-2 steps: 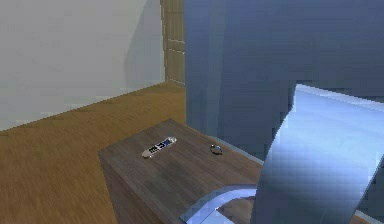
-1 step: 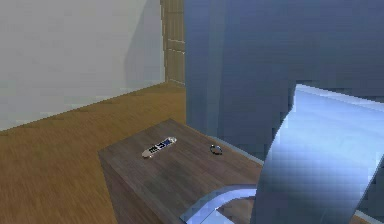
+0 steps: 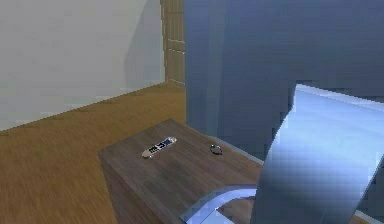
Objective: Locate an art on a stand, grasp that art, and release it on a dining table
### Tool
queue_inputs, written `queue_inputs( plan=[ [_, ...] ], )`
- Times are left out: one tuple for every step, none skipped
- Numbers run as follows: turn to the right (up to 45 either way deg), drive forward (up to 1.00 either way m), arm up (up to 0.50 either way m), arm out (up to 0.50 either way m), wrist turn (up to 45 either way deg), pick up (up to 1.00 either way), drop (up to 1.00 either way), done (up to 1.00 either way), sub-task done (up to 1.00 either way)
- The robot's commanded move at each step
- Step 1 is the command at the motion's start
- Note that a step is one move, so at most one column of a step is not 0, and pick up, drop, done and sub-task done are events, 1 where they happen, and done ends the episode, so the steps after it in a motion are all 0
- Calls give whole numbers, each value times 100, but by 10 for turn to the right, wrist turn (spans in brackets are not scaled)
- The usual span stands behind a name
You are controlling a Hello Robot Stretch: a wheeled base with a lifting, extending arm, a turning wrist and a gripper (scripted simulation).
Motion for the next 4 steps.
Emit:
queue_inputs(
  plan=[
    [0, 0, 0, 18, 0, 0, 0, 0, 0],
    [0, 0, 0, 0, 450, 0, 0, 0, 0],
    [0, 0, 0, 0, 450, 0, 0, 0, 0],
    [0, 0, 0, 0, 450, 0, 0, 0, 0]
  ],
)
